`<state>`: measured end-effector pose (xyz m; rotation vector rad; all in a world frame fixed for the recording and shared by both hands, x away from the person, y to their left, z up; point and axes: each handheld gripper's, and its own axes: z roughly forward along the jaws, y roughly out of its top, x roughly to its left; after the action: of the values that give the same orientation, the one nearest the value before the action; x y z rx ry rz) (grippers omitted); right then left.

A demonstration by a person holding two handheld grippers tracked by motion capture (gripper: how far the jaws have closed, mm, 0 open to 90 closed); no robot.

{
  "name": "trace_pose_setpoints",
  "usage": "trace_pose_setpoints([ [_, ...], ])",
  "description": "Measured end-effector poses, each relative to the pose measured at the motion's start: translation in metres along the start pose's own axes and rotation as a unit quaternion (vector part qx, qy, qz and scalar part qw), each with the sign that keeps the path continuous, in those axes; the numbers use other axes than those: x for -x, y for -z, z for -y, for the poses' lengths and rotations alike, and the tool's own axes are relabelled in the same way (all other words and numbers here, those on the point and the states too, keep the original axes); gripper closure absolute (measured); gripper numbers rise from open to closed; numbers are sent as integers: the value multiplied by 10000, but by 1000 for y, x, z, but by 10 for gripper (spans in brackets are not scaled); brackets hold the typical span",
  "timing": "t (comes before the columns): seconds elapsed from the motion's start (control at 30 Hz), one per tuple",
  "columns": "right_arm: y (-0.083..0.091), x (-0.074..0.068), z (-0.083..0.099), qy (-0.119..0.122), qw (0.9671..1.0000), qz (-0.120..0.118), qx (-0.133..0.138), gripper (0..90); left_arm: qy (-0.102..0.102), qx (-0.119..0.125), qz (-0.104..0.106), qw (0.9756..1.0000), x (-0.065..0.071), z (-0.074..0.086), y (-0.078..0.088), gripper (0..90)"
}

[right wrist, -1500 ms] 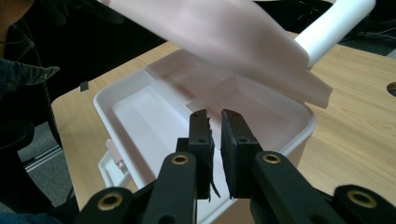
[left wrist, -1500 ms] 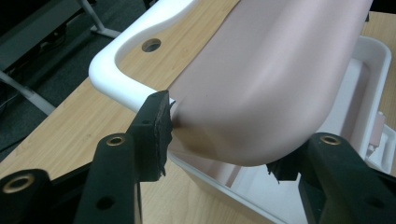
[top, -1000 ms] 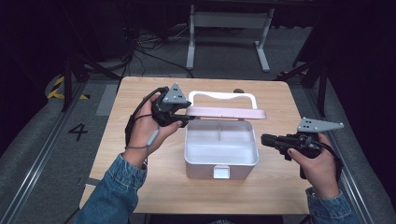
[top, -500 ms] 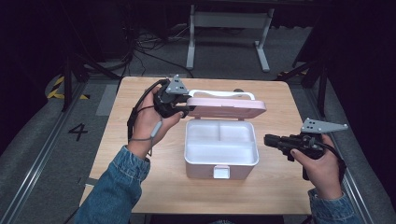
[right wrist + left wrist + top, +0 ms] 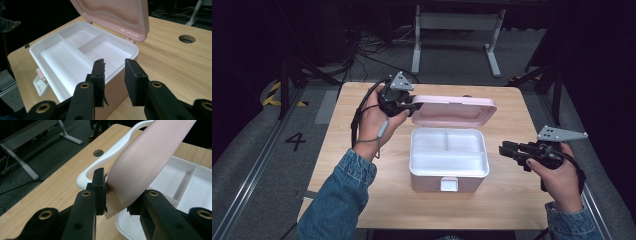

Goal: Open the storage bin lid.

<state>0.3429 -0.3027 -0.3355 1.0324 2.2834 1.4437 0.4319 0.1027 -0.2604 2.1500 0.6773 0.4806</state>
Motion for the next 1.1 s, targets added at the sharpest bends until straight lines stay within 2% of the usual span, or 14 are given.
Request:
trace_pose_setpoints([
  [0.17,1,7,5,73,9994,229,-255,640,128,64,-6,9999,-4,0,-2,743],
  [0.3,4,14,8,46,9986,390,-348,617,237,104,15,9997,-7,0,-5,747],
  [0.57,8,19,10,-75,9986,394,-347,613,383,168,-11,9991,-13,0,-11,757],
  [0.83,7,18,10,-100,9988,345,-334,614,385,220,-220,9988,-16,0,-19,755],
  [1.1,6,16,9,-71,9990,284,-326,615,460,203,-328,9982,-21,-2,-26,746],
])
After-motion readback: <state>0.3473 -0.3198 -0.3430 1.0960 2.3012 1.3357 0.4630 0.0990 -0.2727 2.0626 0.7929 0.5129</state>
